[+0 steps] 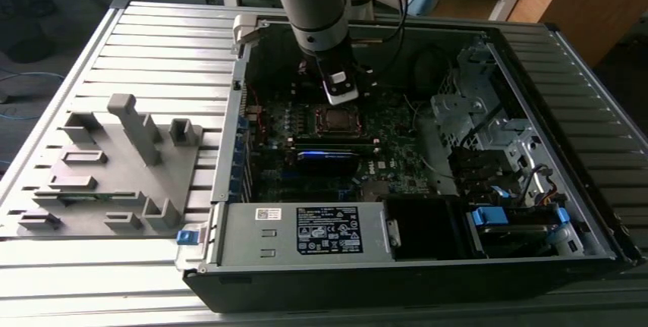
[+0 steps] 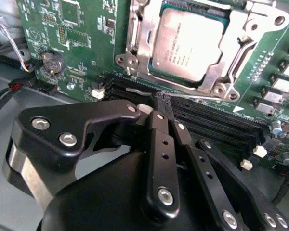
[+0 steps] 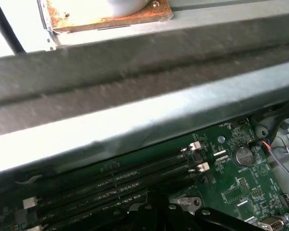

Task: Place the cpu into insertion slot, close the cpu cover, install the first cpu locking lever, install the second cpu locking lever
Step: 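Install the first cpu locking lever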

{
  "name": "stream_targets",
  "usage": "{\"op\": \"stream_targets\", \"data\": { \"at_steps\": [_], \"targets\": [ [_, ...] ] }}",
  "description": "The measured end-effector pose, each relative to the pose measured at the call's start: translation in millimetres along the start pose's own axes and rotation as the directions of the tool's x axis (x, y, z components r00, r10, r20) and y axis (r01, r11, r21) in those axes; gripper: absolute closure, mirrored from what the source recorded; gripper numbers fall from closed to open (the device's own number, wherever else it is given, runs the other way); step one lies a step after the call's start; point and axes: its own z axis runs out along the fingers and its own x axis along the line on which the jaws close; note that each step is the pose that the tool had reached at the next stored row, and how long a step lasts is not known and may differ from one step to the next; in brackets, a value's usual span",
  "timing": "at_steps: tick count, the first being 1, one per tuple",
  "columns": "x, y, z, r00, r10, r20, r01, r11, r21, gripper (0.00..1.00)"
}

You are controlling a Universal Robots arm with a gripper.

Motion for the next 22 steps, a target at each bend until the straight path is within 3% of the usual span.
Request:
{"op": "stream_targets", "data": {
  "at_steps": [22],
  "targets": [
    [-4.4,0.9,4.2,0.9997,0.024,0.009,-0.024,0.9997,0.0045,0.9]
  ]
}}
